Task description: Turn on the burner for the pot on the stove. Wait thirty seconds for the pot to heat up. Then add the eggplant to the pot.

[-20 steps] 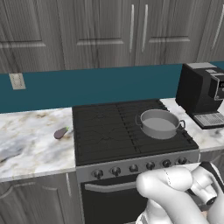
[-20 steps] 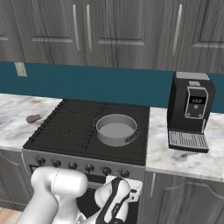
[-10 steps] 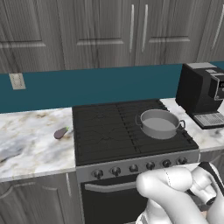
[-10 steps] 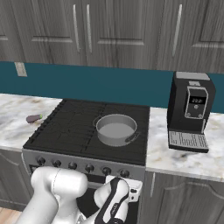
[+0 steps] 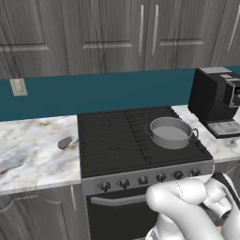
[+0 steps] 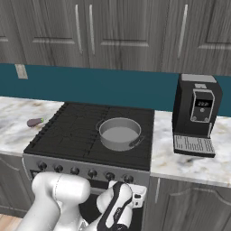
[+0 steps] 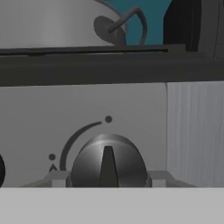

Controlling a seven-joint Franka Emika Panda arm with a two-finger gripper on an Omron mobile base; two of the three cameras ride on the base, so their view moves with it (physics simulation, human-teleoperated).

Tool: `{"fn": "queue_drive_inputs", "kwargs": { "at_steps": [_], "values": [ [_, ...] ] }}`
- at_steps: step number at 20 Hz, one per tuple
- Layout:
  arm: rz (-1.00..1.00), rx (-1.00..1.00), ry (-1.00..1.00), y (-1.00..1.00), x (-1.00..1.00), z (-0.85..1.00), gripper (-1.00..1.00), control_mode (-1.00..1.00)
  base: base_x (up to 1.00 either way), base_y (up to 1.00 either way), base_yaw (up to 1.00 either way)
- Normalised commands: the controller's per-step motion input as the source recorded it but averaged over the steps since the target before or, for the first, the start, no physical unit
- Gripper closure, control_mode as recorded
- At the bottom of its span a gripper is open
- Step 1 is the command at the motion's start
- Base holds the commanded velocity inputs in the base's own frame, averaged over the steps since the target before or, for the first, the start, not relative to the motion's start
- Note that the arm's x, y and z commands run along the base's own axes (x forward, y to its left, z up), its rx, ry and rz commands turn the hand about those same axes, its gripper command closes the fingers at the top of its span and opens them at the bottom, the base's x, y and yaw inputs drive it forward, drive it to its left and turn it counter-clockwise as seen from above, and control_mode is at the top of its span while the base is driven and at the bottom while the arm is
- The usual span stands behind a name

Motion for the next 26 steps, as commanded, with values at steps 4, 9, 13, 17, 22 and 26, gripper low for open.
{"fn": "queue_drive_inputs", "kwargs": {
  "at_steps": [4,9,13,17,22,26],
  "values": [
    [0.38,-0.09,-0.02,0.0,-0.04,-0.05,1.0,-1.0,0.0,0.0,0.0],
    [0.5,-0.11,-0.07,0.0,-0.11,-0.1,1.0,-1.0,0.0,0.0,0.0],
    [0.57,-0.12,-0.14,-0.01,-0.2,-0.12,1.0,-1.0,0.0,0.0,0.0],
    [0.61,-0.12,-0.18,-0.01,-0.24,-0.1,1.0,-1.0,0.0,0.0,0.0],
    [0.63,-0.14,-0.19,-0.01,-0.36,-0.16,1.0,-1.0,0.0,0.0,0.0],
    [0.68,-0.15,-0.21,0.0,-0.47,-0.22,1.0,-1.0,0.0,0.0,0.0]
  ]
}}
